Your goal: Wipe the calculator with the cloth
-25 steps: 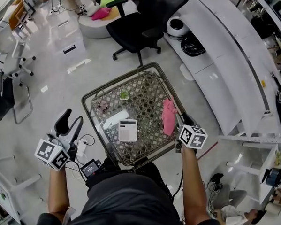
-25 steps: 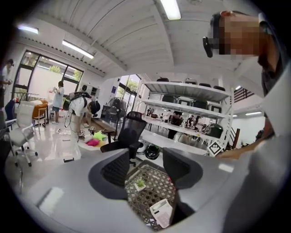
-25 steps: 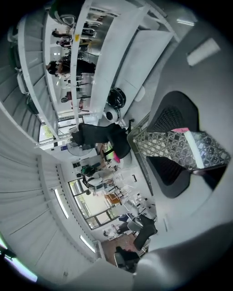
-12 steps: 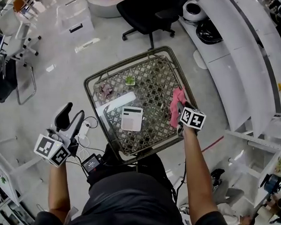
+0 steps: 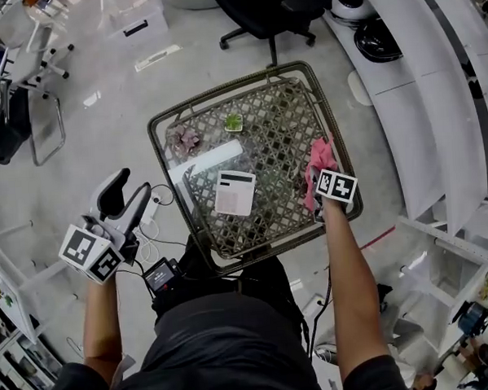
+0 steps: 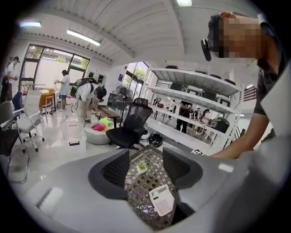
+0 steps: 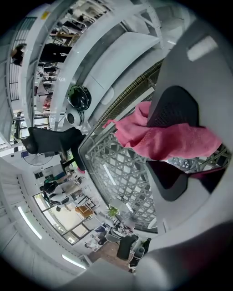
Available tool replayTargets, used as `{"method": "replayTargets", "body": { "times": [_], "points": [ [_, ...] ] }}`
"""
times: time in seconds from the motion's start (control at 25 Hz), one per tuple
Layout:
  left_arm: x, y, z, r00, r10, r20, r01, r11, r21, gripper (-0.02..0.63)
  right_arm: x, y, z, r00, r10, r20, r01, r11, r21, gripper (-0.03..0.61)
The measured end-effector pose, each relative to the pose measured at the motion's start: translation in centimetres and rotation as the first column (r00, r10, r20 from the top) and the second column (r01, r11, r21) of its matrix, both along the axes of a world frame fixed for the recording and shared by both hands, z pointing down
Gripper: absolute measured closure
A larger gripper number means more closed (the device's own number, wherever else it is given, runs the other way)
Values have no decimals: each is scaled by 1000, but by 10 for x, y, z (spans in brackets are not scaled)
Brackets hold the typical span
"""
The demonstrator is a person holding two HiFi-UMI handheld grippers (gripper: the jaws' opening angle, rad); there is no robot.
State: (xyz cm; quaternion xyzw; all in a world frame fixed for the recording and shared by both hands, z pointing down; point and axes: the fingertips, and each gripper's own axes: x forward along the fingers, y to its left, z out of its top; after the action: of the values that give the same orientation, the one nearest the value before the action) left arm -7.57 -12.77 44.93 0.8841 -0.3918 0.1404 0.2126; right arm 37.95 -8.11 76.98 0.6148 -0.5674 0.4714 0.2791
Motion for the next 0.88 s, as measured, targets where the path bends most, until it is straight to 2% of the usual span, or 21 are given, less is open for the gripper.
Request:
{"method": "replayTargets", "body": {
  "times": [0.24,0.44,0.52,0.56,0.64,0.76,0.88],
  "points": [
    [-18,-3,12,1000,-17,18,18,1000,-25,366,-10,1,35,998,-57,-22,55,994,-98,368],
    [-17,-6,18,999,-24,33,25,999,-27,365,10,5,47,993,-78,-91,65,987,-144,373],
    [-20,-9,23,999,-23,24,24,999,-27,365,19,5,44,993,-55,-103,39,989,-145,408],
    [-22,-10,25,999,-24,21,25,999,-28,365,20,6,43,995,-40,-93,27,989,-145,454],
    [-28,-10,27,999,-28,17,28,999,-28,365,19,9,43,998,-27,-61,18,989,-145,497],
    [-35,-11,27,999,-32,11,32,999,-26,366,15,9,34,998,-36,-54,30,993,-113,508],
    [-42,-11,25,999,-34,2,34,999,-21,365,1,2,18,999,-27,-38,25,999,-46,509]
  ]
}}
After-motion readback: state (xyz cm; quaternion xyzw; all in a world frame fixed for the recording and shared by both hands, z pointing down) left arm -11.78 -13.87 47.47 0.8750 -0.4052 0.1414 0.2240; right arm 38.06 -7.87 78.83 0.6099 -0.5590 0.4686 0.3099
